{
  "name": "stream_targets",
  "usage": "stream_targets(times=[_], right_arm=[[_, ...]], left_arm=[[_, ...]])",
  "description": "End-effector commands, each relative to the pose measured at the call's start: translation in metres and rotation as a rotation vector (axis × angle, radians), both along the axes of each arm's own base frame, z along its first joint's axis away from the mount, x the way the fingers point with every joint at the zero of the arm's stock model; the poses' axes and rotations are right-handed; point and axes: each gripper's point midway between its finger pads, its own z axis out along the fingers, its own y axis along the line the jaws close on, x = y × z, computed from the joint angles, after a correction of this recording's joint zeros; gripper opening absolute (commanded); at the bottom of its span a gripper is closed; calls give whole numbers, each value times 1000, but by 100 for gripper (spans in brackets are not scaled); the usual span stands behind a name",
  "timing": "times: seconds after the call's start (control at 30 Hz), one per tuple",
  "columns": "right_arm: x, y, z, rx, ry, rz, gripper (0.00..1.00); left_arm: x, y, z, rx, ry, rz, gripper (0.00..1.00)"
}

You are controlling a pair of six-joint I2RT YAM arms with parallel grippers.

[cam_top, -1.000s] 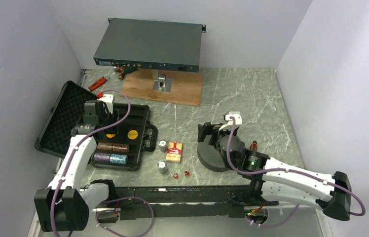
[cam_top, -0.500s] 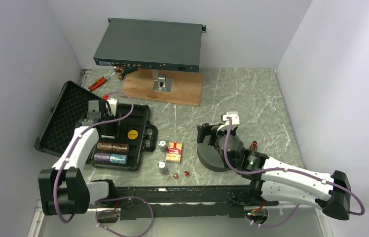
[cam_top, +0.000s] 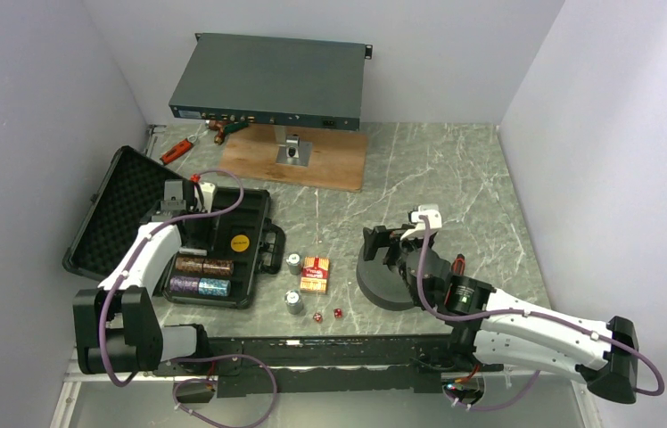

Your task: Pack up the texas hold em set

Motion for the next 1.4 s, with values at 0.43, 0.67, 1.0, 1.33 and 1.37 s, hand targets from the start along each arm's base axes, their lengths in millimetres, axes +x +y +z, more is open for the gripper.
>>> stream_targets(times=[0.43,0.67,1.0,1.33,1.37], right_arm=[[-1,-8,2,0,-26,-9,100],[-1,4,1,-7,-31,37,100],[2,19,-2,-39,-3,64,100],[1,23,-1,-46,23,74,100],[1,22,-1,-42,22,74,100]], left_arm=[[19,-2,8,-2,-16,-55,8],[19,-6,12,-17,-37,-71,28],[18,0,41,14,-171,-34,100],[11,38,82,143,-404,205,100],[11,41,80,150,-398,227,100]])
